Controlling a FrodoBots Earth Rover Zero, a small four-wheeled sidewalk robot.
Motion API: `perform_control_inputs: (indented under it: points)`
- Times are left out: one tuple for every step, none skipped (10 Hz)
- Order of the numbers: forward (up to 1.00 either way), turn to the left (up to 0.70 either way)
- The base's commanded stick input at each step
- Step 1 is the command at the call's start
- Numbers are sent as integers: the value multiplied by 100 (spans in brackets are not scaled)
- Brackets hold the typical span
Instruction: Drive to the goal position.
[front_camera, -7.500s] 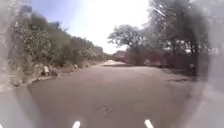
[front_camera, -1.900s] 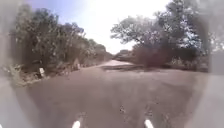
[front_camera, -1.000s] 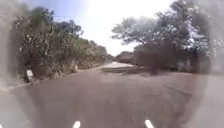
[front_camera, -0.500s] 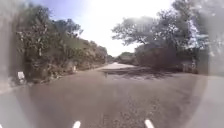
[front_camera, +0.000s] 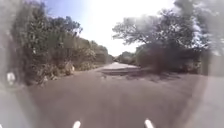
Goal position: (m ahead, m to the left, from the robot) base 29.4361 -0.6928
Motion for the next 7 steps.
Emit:
perform_control_inputs:
  points:
    - [85,0]
    - [85,0]
    - [85,0]
    - [85,0]
    - [85,0]
    - [85,-34]
    - [85,-34]
